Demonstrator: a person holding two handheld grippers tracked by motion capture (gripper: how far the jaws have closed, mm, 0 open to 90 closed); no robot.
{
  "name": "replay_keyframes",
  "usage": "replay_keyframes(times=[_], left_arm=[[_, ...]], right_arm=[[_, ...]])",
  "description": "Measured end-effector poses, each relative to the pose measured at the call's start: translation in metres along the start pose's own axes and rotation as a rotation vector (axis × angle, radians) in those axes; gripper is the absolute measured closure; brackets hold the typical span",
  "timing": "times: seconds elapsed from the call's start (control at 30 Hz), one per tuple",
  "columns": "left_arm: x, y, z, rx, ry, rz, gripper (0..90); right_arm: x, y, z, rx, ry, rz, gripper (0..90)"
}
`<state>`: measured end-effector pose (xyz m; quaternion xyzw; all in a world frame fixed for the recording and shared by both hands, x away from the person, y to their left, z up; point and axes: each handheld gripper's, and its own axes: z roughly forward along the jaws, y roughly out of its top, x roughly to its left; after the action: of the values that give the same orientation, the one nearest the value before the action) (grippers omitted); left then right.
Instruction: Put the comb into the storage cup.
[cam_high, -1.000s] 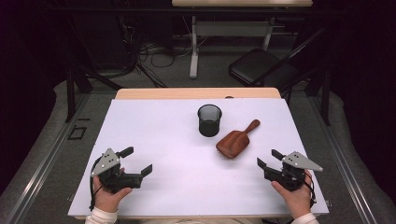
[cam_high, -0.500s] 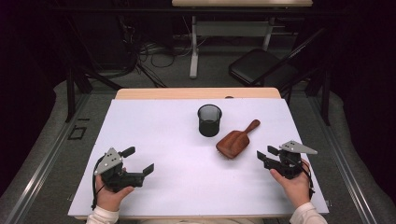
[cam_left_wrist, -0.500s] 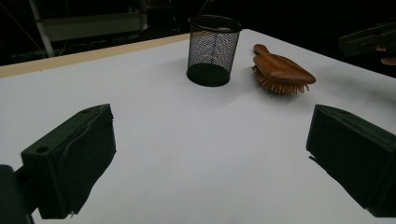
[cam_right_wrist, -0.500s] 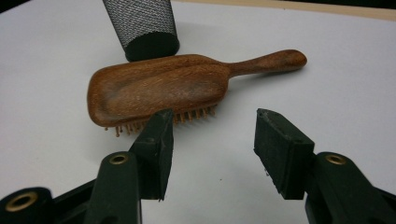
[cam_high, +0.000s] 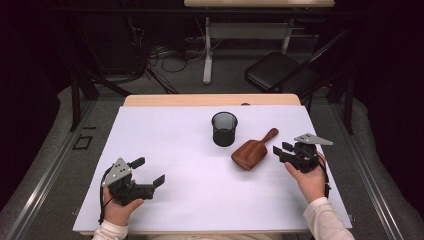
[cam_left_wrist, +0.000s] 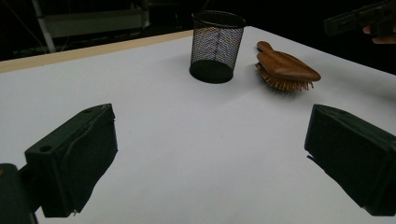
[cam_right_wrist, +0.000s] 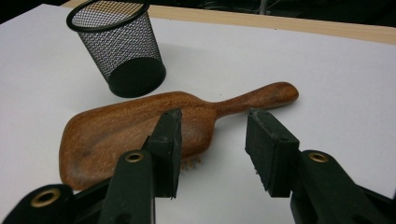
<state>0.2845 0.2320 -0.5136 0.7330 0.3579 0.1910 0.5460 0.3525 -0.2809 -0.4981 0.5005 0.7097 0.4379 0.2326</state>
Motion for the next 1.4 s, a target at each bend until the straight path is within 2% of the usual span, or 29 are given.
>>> replay_keyframes(times=[0.03, 0.1, 0.2, 0.3, 0.47, 0.6, 0.63, 0.73, 0.77, 0.9, 1.0, 1.23, 1.4], left_arm=[[0.000, 0.000, -0.001, -0.003, 0.002, 0.002, 2.5], [-0.001, 0.001, -0.002, -0.011, 0.004, 0.004, 2.5], [-0.001, 0.000, -0.003, -0.006, 0.010, 0.013, 2.5], [0.000, 0.000, -0.003, -0.005, 0.013, 0.001, 2.5], [0.002, -0.002, -0.005, -0.010, 0.020, -0.013, 2.8], [0.001, -0.002, -0.007, -0.011, 0.025, -0.013, 3.2], [0.001, -0.002, -0.007, -0.014, 0.027, -0.012, 3.3], [0.002, -0.002, -0.007, -0.011, 0.027, -0.013, 3.5], [0.002, -0.003, -0.007, -0.008, 0.026, -0.013, 3.5], [0.002, -0.003, -0.007, -0.004, 0.025, -0.011, 3.6], [0.001, -0.004, -0.006, -0.005, 0.025, -0.013, 4.1], [-0.001, -0.004, -0.003, 0.001, 0.018, -0.006, 4.1], [0.000, -0.004, -0.003, 0.001, 0.017, -0.008, 4.4]], right_arm=[[-0.001, 0.002, 0.002, 0.003, 0.003, 0.010, 57.4], [-0.003, 0.006, 0.005, 0.002, 0.046, 0.056, 61.1], [-0.004, 0.012, 0.009, 0.002, 0.020, 0.038, 60.2], [-0.005, 0.017, 0.012, 0.022, 0.020, 0.041, 60.6], [-0.005, 0.025, 0.020, 0.061, -0.004, 0.021, 64.4], [-0.006, 0.030, 0.024, 0.077, -0.002, 0.018, 67.8], [-0.005, 0.033, 0.027, 0.097, -0.003, 0.006, 70.0], [-0.004, 0.036, 0.030, 0.105, -0.010, -0.011, 73.5], [-0.003, 0.040, 0.033, 0.122, -0.011, -0.018, 77.5], [-0.004, 0.044, 0.039, 0.146, -0.013, -0.026, 82.5], [-0.004, 0.049, 0.047, 0.175, -0.018, -0.021, 90.0], [-0.003, 0.059, 0.062, 0.218, -0.033, -0.023, 90.0], [-0.002, 0.065, 0.072, 0.230, -0.044, -0.033, 90.0]])
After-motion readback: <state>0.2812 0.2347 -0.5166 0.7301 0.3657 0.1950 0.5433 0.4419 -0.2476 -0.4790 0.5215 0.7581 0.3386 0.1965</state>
